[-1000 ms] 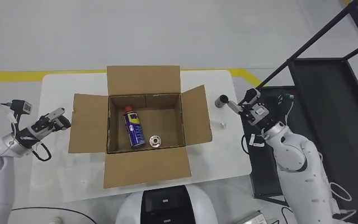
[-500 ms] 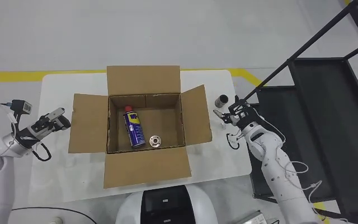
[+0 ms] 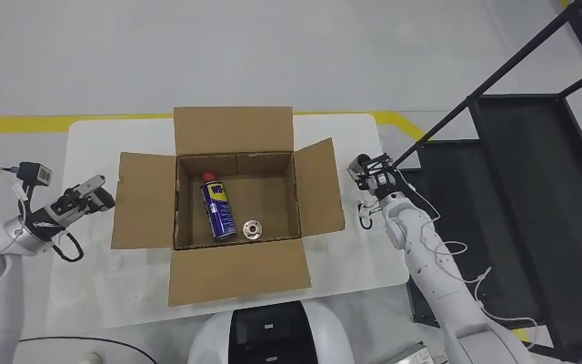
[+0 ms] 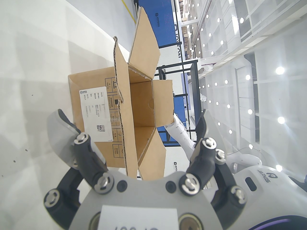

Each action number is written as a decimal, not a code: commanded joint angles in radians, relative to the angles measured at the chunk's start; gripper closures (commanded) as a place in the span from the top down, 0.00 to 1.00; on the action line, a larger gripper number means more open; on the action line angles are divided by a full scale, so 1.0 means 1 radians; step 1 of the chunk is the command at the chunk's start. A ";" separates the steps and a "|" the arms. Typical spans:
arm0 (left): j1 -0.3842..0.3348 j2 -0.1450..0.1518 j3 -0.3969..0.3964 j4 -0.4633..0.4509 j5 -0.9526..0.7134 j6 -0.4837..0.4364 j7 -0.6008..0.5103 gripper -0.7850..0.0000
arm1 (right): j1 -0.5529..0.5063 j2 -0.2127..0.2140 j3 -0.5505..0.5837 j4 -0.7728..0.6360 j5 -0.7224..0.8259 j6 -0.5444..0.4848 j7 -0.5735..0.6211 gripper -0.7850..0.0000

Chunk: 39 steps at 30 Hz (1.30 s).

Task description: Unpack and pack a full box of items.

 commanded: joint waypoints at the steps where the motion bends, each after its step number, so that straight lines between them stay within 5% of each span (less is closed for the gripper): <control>1: 0.000 0.000 0.000 0.000 0.000 0.000 0.000 1.00 | 0.019 -0.005 -0.016 0.032 -0.003 0.012 -0.011 1.00; 21: 0.000 0.000 0.000 0.000 0.000 0.000 0.000 1.00 | 0.156 -0.065 -0.099 0.266 0.123 0.084 -0.003 0.99; 24: 0.000 0.000 0.000 0.000 0.000 0.000 0.000 1.00 | 0.167 -0.072 -0.110 0.290 0.132 0.084 -0.007 0.54; 30: 0.000 0.000 0.000 0.000 0.000 0.000 0.000 1.00 | 0.190 -0.088 -0.126 0.332 0.157 0.109 -0.003 0.15; 39: 0.000 0.000 0.000 0.000 0.000 0.000 0.000 1.00 | 0.237 -0.106 -0.142 0.384 0.175 0.131 -0.012 0.00</control>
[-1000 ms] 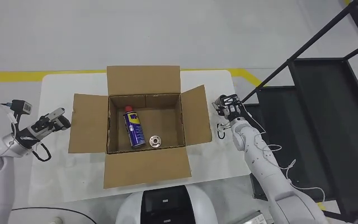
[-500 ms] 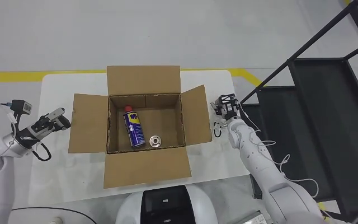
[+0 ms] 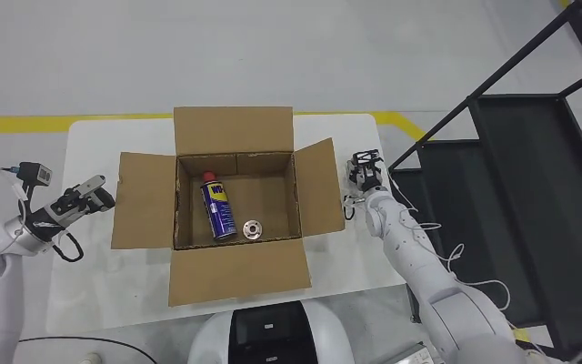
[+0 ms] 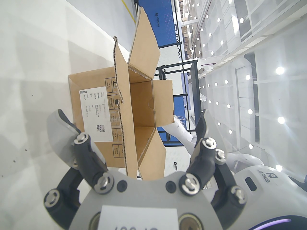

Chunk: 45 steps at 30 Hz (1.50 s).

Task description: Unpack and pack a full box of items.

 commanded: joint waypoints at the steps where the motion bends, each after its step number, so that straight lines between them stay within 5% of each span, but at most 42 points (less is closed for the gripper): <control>1: 0.000 0.000 0.000 0.000 0.000 0.000 0.000 1.00 | 0.007 -0.002 -0.002 0.008 0.000 -0.002 -0.007 0.00; 11: 0.000 0.000 0.000 0.000 0.000 0.000 0.000 1.00 | -0.032 0.037 0.074 -0.162 -0.035 -0.073 -0.083 0.00; 23: 0.000 0.000 0.000 0.000 0.000 0.000 0.000 1.00 | -0.341 0.110 0.265 -0.894 -0.094 -0.241 0.140 0.00; 30: 0.000 0.000 0.000 0.000 0.000 0.000 0.000 1.00 | -0.425 0.117 0.269 -1.159 -0.015 -0.368 0.253 0.00; 36: 0.000 0.000 0.000 0.000 0.000 0.000 0.000 1.00 | -0.437 0.123 0.255 -1.261 0.029 -0.464 0.326 0.00; 45: 0.000 0.000 0.000 0.000 0.000 0.000 0.000 1.00 | -0.401 0.122 0.200 -1.211 0.034 -0.500 0.346 0.00</control>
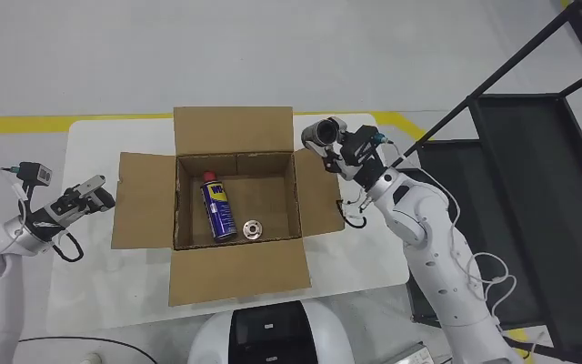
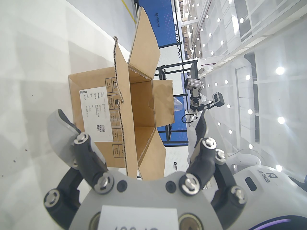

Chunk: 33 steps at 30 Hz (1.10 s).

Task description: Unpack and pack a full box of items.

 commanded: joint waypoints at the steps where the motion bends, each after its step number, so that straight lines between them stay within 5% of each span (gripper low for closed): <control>1: 0.000 0.000 0.000 0.000 0.000 0.000 0.000 1.00 | -0.012 0.001 0.001 -0.010 0.015 -0.009 0.002 0.00; 24: 0.000 0.000 0.000 0.000 0.000 0.000 0.000 1.00 | -0.043 0.004 0.004 -0.044 0.032 -0.023 -0.010 0.00; 33: 0.000 0.000 0.000 0.000 0.000 0.000 0.000 1.00 | 0.152 -0.034 -0.272 0.129 0.015 -0.046 0.026 0.00</control>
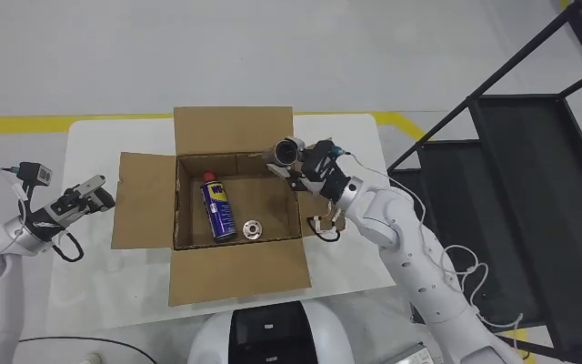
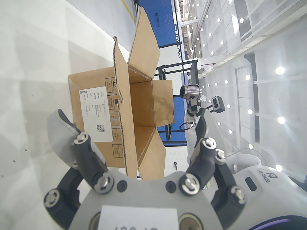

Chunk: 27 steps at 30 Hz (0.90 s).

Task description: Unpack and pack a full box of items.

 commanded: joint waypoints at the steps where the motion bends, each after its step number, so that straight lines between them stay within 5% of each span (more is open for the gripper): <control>1: 0.000 0.000 0.000 0.000 0.000 0.000 0.000 1.00 | 0.067 -0.012 -0.074 0.064 -0.018 -0.017 -0.003 0.00; 10: 0.000 0.000 0.000 0.000 0.000 0.000 0.000 1.00 | 0.237 -0.061 -0.262 0.328 -0.087 -0.004 -0.049 0.00; 27: 0.000 0.000 0.000 0.000 0.000 0.000 0.000 1.00 | 0.357 -0.107 -0.379 0.573 -0.080 -0.093 0.075 0.00</control>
